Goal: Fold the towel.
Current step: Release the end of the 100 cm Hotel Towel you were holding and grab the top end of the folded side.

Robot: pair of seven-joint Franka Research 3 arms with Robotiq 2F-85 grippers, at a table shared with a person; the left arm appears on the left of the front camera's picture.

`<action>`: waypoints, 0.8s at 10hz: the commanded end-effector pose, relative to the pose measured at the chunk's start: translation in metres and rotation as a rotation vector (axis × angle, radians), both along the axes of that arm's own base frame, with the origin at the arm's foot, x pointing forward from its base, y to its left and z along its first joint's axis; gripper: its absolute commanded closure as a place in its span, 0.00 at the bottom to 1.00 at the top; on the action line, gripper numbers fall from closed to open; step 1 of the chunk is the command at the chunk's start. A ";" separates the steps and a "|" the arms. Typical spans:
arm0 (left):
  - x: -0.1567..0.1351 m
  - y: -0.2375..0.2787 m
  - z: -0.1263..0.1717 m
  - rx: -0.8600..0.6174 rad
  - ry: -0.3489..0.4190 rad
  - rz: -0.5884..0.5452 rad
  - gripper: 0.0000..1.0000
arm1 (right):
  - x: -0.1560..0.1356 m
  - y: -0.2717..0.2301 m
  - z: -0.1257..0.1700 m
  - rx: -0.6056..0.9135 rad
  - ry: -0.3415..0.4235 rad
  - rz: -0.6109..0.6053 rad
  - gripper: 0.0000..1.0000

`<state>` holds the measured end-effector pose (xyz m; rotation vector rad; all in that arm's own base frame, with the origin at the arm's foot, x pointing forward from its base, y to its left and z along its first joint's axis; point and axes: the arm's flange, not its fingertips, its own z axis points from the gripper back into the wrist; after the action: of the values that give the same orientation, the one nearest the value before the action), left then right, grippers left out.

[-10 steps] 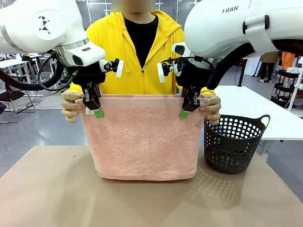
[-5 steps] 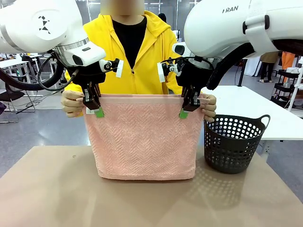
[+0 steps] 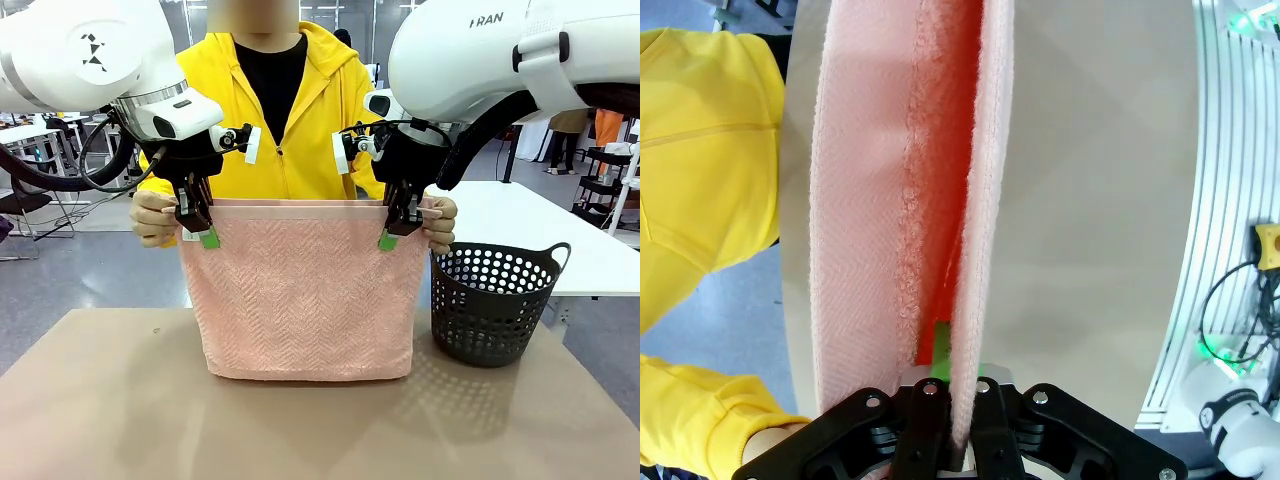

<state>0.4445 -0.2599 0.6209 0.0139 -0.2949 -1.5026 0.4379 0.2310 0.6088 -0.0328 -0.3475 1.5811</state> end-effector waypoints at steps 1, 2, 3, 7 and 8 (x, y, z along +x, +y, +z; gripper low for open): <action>0.001 0.001 0.001 -0.002 -0.002 0.003 1.00 | 0.000 0.000 0.000 -0.001 0.000 0.000 1.00; 0.001 0.001 0.001 -0.002 -0.002 0.003 1.00 | 0.000 0.000 0.000 -0.001 0.000 0.000 1.00; 0.001 0.001 0.001 -0.002 -0.002 0.003 1.00 | 0.000 0.000 0.000 -0.001 0.000 0.000 1.00; -0.003 0.003 0.007 0.013 -0.039 0.015 0.26 | -0.003 -0.001 0.003 0.001 -0.023 -0.004 0.34; -0.005 0.002 0.010 0.024 -0.055 0.019 0.47 | -0.003 -0.002 0.005 0.003 -0.027 -0.009 0.26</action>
<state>0.4426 -0.2588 0.6268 0.0313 -0.3066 -1.5047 0.4365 0.2305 0.6118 -0.0365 -0.3546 1.5807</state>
